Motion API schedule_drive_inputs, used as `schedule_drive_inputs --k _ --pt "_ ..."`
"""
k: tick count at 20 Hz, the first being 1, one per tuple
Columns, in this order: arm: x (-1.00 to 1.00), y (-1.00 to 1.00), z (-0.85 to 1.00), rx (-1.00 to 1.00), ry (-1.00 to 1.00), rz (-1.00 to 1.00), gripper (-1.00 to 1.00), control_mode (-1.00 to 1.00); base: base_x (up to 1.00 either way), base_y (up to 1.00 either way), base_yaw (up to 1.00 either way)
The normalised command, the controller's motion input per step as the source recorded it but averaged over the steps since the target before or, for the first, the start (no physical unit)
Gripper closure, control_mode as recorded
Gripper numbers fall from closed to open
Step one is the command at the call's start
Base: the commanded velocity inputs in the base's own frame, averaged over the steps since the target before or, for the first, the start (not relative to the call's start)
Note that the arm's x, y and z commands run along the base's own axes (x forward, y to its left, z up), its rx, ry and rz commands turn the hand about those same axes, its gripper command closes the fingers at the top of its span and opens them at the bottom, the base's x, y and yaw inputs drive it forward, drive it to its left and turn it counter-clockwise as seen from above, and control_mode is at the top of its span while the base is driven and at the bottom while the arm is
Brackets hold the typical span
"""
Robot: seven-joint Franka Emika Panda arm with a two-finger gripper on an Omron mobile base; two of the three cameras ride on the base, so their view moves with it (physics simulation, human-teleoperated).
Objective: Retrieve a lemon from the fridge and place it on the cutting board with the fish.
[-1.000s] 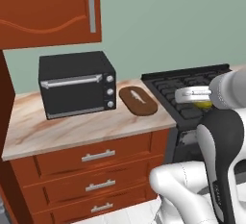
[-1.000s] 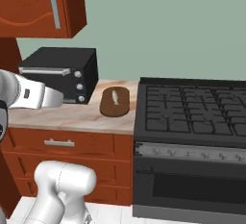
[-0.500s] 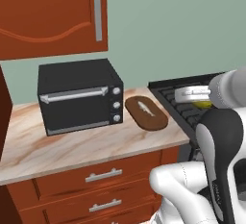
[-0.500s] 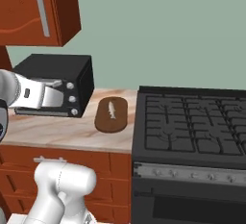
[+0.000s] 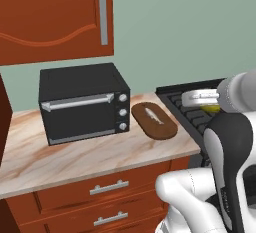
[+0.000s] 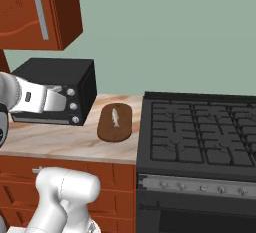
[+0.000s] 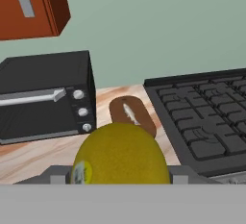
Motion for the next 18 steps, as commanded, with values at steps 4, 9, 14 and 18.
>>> schedule_drive_inputs --k 4,9,14,18 --pt "0.00 0.00 0.00 0.00 0.00 0.00 1.00 1.00 0.07 0.00 0.00" --pt "0.00 0.00 0.00 0.00 0.00 0.00 1.00 1.00 0.02 0.00 0.00" --pt "0.03 0.00 0.00 0.00 0.00 0.00 1.00 -1.00 0.00 0.00 0.00" --pt "0.39 -0.10 0.00 0.01 0.07 0.00 1.00 -1.00 0.00 0.00 0.00"
